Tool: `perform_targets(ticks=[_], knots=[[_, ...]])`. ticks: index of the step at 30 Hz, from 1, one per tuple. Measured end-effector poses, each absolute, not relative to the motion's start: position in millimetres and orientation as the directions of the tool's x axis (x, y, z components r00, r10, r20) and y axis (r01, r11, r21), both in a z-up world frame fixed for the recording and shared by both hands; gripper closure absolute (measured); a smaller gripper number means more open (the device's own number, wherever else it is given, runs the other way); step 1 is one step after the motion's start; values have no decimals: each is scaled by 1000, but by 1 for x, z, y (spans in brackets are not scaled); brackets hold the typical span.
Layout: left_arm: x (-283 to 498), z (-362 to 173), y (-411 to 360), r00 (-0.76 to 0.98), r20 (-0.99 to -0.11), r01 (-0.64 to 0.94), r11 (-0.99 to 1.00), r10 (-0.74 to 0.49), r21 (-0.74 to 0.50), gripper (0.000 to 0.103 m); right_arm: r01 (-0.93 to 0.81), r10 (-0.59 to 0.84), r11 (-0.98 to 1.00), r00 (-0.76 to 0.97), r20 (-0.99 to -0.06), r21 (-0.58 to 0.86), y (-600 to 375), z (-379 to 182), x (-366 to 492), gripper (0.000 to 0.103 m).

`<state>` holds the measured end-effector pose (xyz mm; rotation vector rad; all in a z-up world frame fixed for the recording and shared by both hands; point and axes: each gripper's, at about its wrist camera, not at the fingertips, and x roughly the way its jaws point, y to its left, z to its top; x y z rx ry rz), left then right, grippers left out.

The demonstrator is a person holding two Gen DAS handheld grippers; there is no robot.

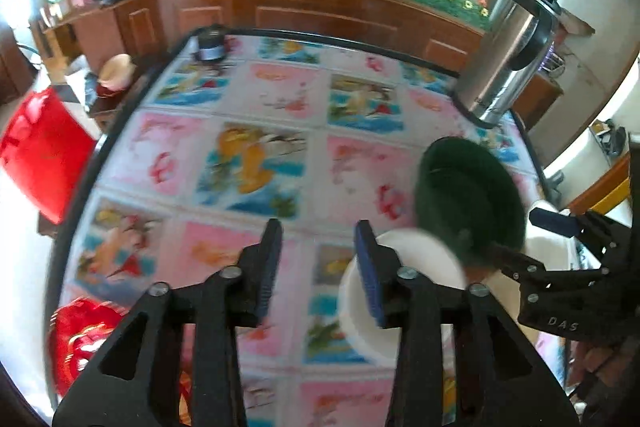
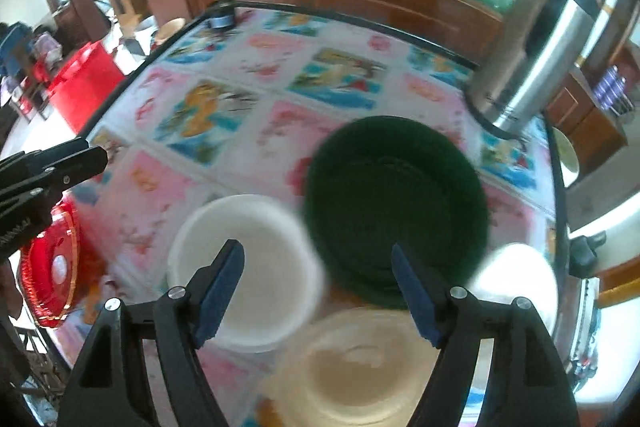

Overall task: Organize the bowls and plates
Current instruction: 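Move both tools to the dark green bowl beside the thermos, then close both tools on the green bowl rim and lift it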

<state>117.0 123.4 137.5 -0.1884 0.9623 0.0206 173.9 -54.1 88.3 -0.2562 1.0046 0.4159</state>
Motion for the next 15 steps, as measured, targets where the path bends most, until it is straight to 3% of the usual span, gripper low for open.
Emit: perform_targets(ticks=[2,15], knots=[[130,139,111,583,-810,-93,984,-69,-150,51,-428,207,904,474,-856,-19,-73,88,187,26],[217,94,44,458,-882,-59,987,-107,-150,51,-367,204,929,411,-889,44,-140,64,257,26]])
